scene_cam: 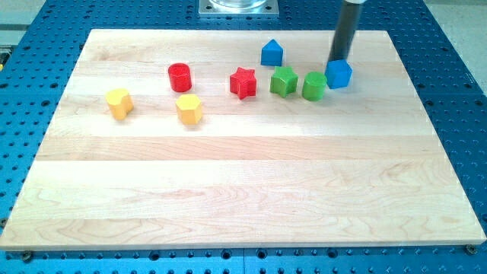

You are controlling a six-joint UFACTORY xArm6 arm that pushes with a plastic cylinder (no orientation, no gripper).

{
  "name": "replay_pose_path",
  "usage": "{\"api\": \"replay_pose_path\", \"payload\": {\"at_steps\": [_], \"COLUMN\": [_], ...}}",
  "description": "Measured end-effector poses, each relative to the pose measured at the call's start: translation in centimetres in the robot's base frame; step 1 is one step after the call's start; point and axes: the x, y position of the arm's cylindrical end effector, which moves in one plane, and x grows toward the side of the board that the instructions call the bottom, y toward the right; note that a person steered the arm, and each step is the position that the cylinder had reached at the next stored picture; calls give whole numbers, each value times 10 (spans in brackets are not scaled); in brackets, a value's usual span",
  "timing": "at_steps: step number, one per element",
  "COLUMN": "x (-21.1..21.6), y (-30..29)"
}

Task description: Move the blue cube to the center right of the board

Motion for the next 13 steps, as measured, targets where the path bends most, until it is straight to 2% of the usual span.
{"api": "replay_pose_path", "payload": {"at_steps": [1, 2, 3, 4, 6, 7, 9, 11, 12, 13], "x": [35, 19, -33, -55, -59, -11, 88, 107, 104, 111], "y": [28, 40, 51, 43, 16, -33, -42, 47, -50, -96]}}
